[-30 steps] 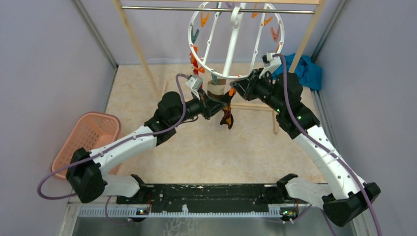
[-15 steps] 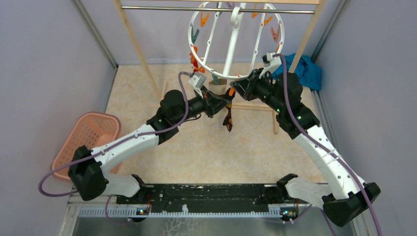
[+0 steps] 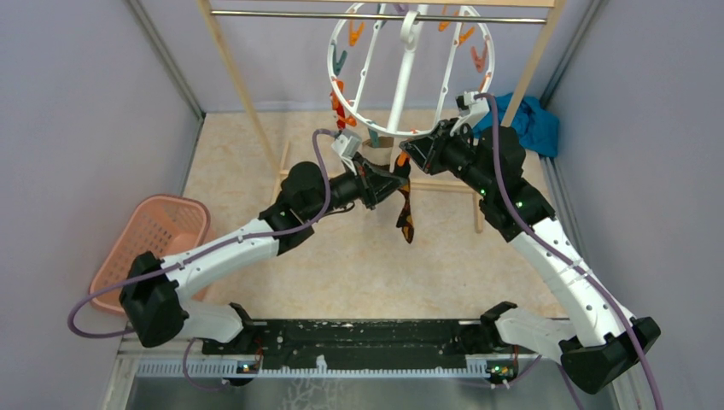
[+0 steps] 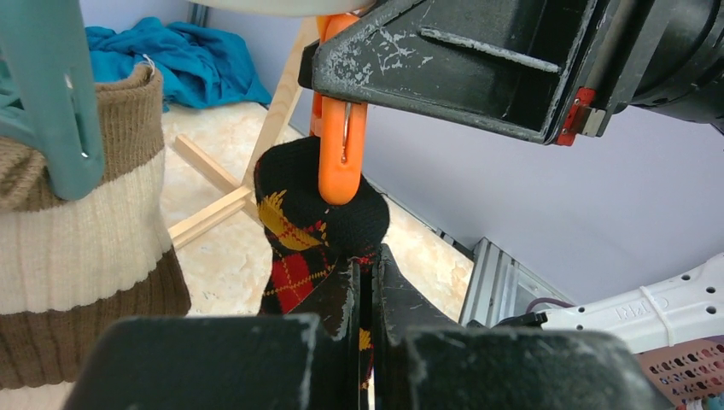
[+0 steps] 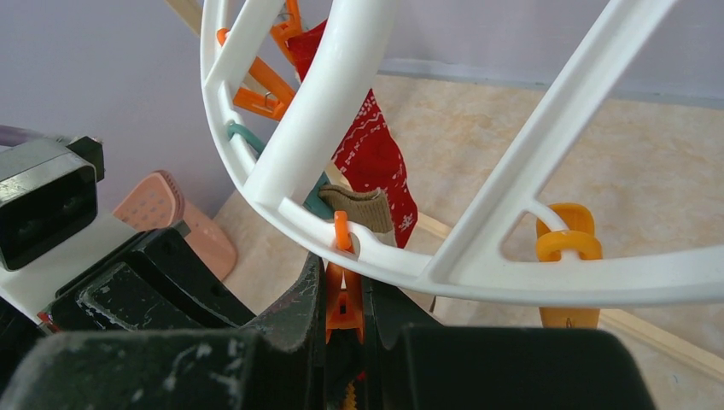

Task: Clip the socks to the hanger
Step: Clamp the sock onto the hanger.

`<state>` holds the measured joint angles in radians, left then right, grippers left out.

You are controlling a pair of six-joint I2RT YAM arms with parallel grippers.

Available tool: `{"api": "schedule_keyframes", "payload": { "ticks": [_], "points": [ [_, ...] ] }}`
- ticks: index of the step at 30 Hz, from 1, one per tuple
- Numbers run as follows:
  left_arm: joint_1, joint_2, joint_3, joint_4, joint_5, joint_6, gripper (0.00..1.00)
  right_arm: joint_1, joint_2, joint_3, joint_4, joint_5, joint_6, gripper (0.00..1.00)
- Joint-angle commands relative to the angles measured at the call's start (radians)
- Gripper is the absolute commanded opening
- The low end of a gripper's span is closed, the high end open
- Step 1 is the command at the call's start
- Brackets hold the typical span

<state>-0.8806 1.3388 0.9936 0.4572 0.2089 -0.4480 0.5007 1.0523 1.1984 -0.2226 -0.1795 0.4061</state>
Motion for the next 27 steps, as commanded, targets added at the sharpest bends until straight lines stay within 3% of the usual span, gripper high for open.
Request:
{"api": "schedule_keyframes", "payload": {
  "ticks": [1,24,27],
  "points": [
    [-0.008,0.006,-0.006,0.072,-0.019,-0.004,0.0,-0.002,-0.024,-0.006,0.02,0.002,0.01,0.0],
    [-0.009,0.057,0.109,0.014,-0.047,0.077,0.0,-0.002,-0.044,0.005,0.012,0.021,0.005,0.0],
    [-0.009,0.053,0.11,0.012,-0.046,0.079,0.0,-0.002,-0.047,0.005,0.012,0.025,0.005,0.07]
  ]
}}
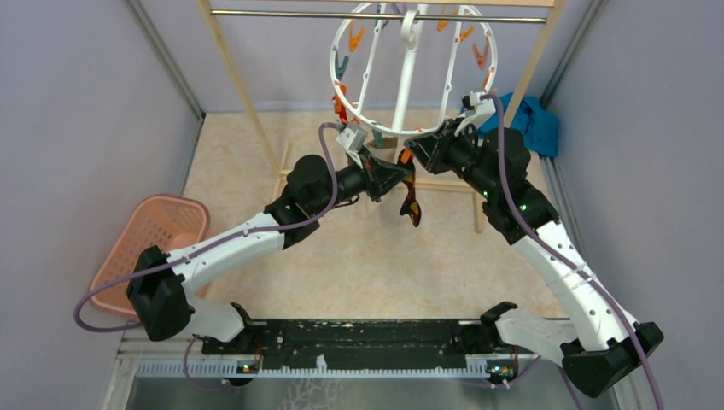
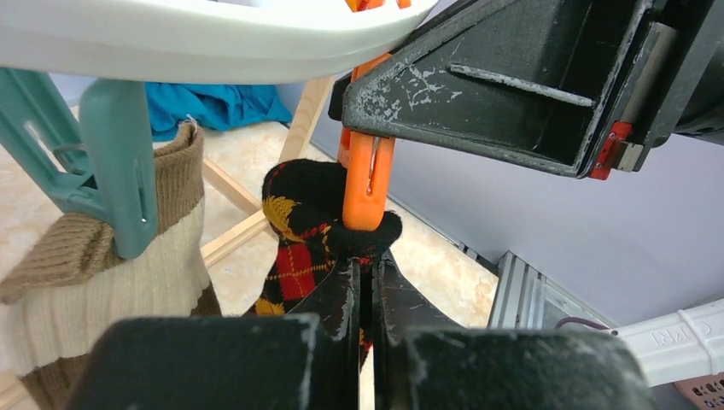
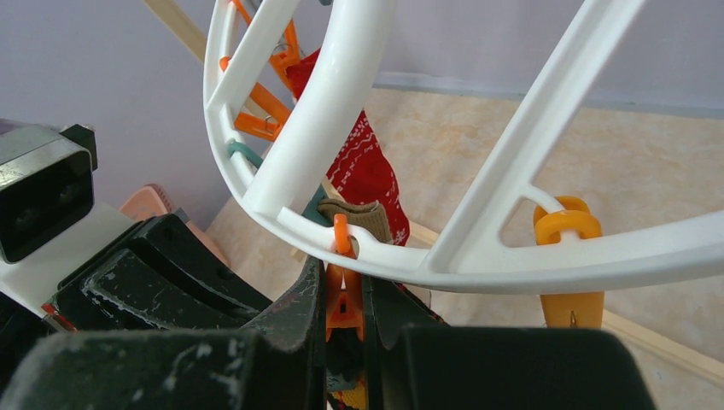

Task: Clip the socks to the hanger
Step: Clamp the sock onto the hanger.

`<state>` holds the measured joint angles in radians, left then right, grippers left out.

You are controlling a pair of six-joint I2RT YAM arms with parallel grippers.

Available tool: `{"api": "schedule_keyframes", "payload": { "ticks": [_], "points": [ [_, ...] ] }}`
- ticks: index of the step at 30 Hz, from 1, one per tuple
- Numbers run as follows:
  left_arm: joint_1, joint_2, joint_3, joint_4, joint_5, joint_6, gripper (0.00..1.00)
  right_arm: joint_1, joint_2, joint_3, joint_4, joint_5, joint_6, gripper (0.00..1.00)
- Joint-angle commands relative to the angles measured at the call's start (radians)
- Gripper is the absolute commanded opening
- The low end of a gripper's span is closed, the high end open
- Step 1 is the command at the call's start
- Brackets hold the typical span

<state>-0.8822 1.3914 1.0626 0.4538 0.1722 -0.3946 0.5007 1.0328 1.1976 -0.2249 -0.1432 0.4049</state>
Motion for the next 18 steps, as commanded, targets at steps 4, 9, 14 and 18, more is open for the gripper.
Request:
{"api": "schedule_keyframes", "payload": {
  "ticks": [4,9,14,18],
  "points": [
    [-0.008,-0.007,0.037,0.013,-0.01,0.028,0.0,-0.002,-0.029,0.004,0.022,-0.007,0.009,0.17],
    [-0.007,-0.009,0.036,0.01,-0.01,0.03,0.0,-0.002,-0.028,0.004,0.028,0.0,0.013,0.23],
    [-0.007,-0.015,0.032,0.008,-0.006,0.03,0.0,-0.002,-0.035,0.003,0.03,0.008,0.011,0.3],
    [-0.008,-0.014,0.029,0.006,-0.009,0.03,0.0,-0.002,-0.04,0.004,0.028,0.015,0.008,0.35]
  ]
}}
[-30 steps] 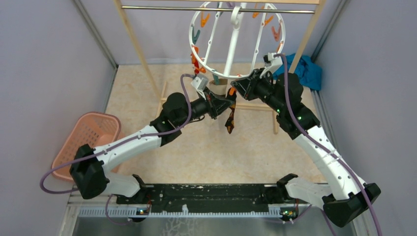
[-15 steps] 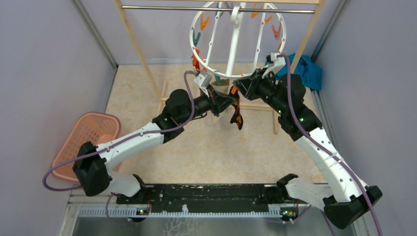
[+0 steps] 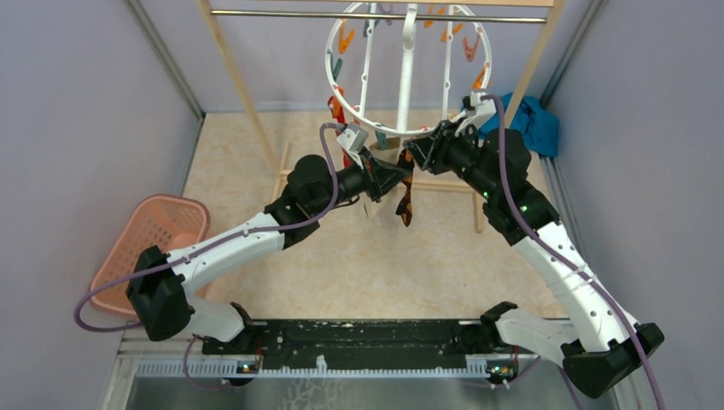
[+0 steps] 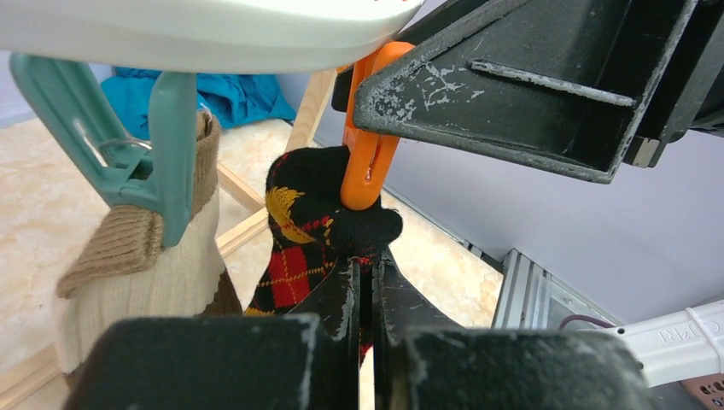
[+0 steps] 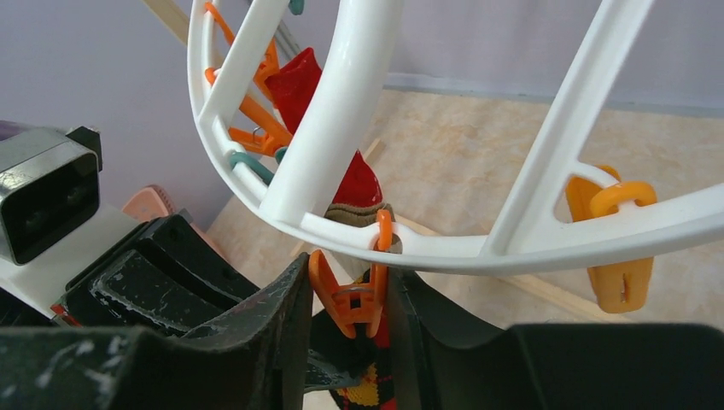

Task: Clip the socks to the hanger
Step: Clamp the sock onto the hanger.

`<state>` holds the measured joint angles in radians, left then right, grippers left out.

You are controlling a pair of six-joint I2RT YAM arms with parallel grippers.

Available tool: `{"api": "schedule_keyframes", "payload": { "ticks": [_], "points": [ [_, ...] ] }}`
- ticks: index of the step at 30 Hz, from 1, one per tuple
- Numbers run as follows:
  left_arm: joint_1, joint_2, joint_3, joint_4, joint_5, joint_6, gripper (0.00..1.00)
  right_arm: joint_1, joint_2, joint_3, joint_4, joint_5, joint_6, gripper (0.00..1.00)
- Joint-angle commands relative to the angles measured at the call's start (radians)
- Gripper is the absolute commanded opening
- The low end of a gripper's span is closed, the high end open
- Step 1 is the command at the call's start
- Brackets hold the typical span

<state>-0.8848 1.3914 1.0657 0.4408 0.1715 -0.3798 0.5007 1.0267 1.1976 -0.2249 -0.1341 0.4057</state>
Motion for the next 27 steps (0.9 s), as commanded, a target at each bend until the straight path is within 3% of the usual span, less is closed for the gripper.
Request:
{"api": "schedule_keyframes", "payload": {
  "ticks": [1,4,7,12,18,22,27],
  "points": [
    [-0.005,-0.015,0.026,0.02,-0.007,0.013,0.0,-0.002,-0.034,0.004,0.027,0.007,0.007,0.36],
    [-0.004,-0.011,0.03,0.021,-0.004,0.011,0.03,-0.002,-0.039,0.003,0.026,0.009,0.007,0.43],
    [-0.005,-0.014,0.032,0.016,0.003,0.01,0.27,-0.002,-0.043,0.003,0.026,0.014,0.004,0.51],
    [-0.004,-0.033,0.02,-0.002,-0.001,0.019,0.66,-0.002,-0.057,-0.002,0.02,0.027,-0.002,0.53],
    [-0.003,-0.103,-0.028,-0.073,-0.032,0.026,0.97,-0.002,-0.101,-0.016,-0.005,0.087,-0.017,0.56],
    [-0.003,-0.199,-0.096,-0.17,-0.143,0.019,0.99,-0.002,-0.153,-0.044,-0.032,0.131,-0.025,0.58],
    [-0.003,-0.367,-0.194,-0.367,-0.395,-0.024,0.99,-0.002,-0.23,-0.115,-0.065,0.188,-0.032,0.58]
  ]
}}
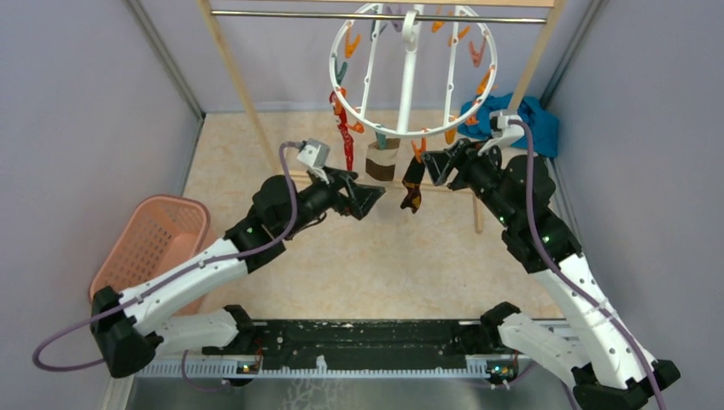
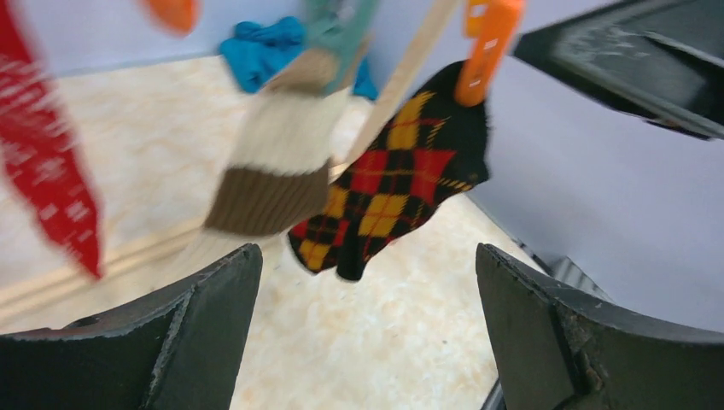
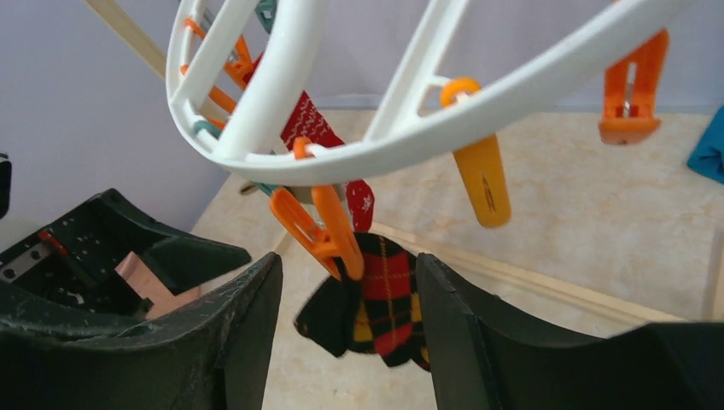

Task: Clip the socks to the hanger
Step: Clamp the sock onto the hanger, then move the bin to the center of the board.

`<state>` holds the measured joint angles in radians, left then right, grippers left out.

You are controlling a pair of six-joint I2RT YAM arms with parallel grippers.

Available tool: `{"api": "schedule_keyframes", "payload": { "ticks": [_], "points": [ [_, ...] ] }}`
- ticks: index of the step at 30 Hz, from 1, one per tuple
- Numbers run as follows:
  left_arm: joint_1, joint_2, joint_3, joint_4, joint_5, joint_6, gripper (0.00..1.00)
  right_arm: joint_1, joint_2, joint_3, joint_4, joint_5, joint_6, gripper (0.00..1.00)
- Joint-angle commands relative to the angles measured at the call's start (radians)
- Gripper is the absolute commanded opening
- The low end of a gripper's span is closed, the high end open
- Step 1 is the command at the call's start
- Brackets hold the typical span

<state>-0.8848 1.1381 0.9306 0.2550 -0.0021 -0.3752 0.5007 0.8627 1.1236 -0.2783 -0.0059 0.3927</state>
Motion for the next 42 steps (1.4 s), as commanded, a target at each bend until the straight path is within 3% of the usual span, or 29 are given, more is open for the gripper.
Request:
{"api": "schedule_keyframes", "payload": {
  "ticks": [1,4,9,11,15,18,21,24,27,32,36,42],
  "points": [
    [-0.003,-0.158,-0.079,-0.229,-0.276,-0.039,0.99,-0.003,-0.08,-0.062,-0.017,0.059,-0.019,0.58],
    [-0.003,-0.309,-0.129,-0.428,-0.524,-0.155,0.99,-0.003,-0.119,-0.133,-0.017,0.043,0.002,0.59],
    [-0.003,-0.437,-0.084,-0.984,-0.947,-0.573,0.97,-0.002,-0.147,-0.227,-0.008,0.015,0.026,0.59],
    [-0.002,-0.418,-0.026,-1.211,-1.061,-0.773,0.97,-0.003,-0.147,-0.252,0.013,0.011,0.038,0.59],
    [0.003,-0.331,0.084,-1.657,-1.198,-1.317,0.94,-0.003,-0.128,-0.276,0.056,-0.052,0.057,0.59],
    [0.051,-0.308,0.113,-1.664,-1.238,-1.323,0.93,-0.003,-0.117,-0.286,0.079,-0.078,0.064,0.59],
    [0.122,-0.286,0.135,-1.573,-1.256,-1.184,0.93,-0.003,-0.111,-0.296,0.09,-0.09,0.065,0.59],
    [0.283,-0.26,0.13,-1.296,-1.193,-0.873,0.95,-0.002,-0.106,-0.31,0.103,-0.101,0.066,0.59],
    [0.463,-0.248,0.112,-1.08,-1.081,-0.716,0.96,-0.002,-0.106,-0.313,0.108,-0.11,0.069,0.59],
    [0.678,-0.181,0.121,-0.937,-0.992,-0.644,0.95,-0.003,-0.113,-0.317,0.1,-0.106,0.065,0.59],
    [0.849,-0.124,0.11,-0.887,-0.839,-0.637,0.96,-0.003,-0.107,-0.319,0.098,-0.107,0.058,0.59],
    [1.014,-0.105,0.02,-0.806,-0.699,-0.607,0.96,-0.003,-0.099,-0.331,0.099,-0.101,0.048,0.59]
  ]
}}
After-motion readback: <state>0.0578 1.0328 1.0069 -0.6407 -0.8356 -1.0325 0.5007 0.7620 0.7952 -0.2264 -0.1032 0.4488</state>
